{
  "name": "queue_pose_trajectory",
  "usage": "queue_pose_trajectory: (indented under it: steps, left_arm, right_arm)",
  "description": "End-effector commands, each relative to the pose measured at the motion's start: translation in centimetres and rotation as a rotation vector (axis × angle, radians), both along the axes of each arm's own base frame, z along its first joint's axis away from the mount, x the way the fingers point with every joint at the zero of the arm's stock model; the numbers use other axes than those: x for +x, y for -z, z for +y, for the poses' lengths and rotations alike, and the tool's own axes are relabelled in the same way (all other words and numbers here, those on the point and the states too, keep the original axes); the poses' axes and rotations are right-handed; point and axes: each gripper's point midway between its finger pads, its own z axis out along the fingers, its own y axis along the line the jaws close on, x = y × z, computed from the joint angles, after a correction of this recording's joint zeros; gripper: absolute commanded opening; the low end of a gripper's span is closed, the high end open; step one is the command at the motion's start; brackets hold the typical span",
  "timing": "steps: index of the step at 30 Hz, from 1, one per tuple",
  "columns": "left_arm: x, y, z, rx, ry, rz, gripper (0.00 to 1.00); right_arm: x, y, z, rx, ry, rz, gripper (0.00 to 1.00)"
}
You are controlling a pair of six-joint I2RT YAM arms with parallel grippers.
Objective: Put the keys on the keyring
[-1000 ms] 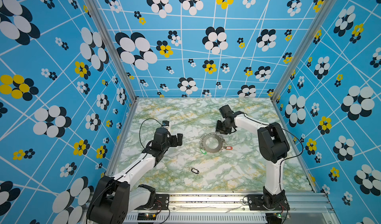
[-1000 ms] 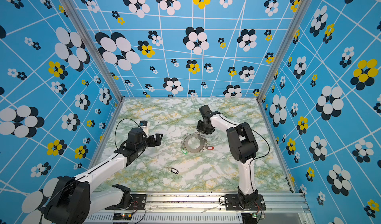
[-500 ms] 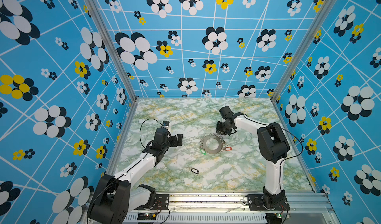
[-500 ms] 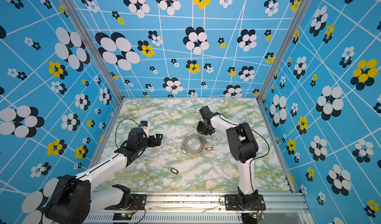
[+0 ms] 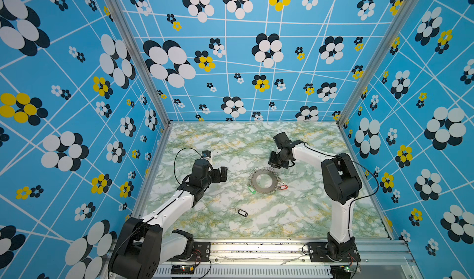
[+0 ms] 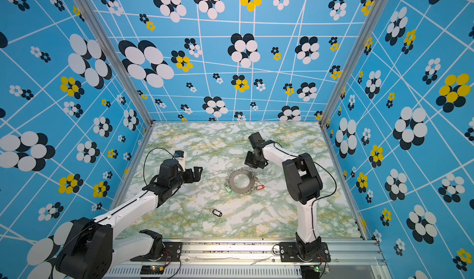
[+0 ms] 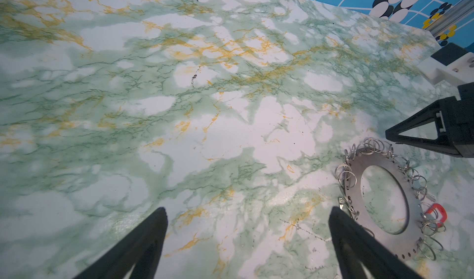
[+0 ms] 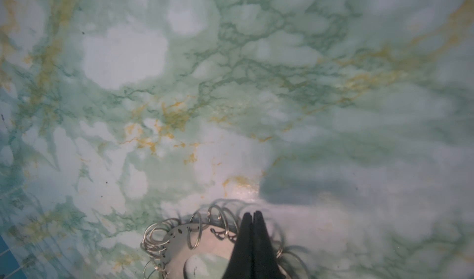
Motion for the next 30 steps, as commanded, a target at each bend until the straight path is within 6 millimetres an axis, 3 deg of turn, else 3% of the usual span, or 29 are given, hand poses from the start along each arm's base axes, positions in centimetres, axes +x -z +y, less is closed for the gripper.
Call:
queue_pose_trajectory:
  steps: [1, 3, 8, 19, 30]
  left_arm:
    - [0.4, -1.4, -0.6, -0.012, 0.016, -0.026, 0.99]
    - [0.4, -1.3, -0.6, -0.012, 0.016, -0.024, 0.99]
    - [0.5, -1.3, -0.6, -0.012, 0.018, -0.026, 0.99]
    - [0.4, -1.1, -0.6, -0.002, 0.021, -0.023, 0.99]
    - [0.4, -0.9, -0.5, 0.001, 0.019, -0.021, 0.99]
  right_arm:
    - [-0.5, -2.1, -0.8, -0.044, -0.014, -0.029, 0.17]
    - [-0.8, -2.7, -1.0, -0.086, -0.028, -0.035, 0.25]
    - [-1.5, -2.7, -0.9, -0.181, -0.070, -0.029, 0.30]
    - [-1.5, -0.7, -0.1, -0.262, -0.107, 0.011, 0.28]
    - [-0.8, 0.0, 0.3, -0.305, -0.137, 0.024, 0.25]
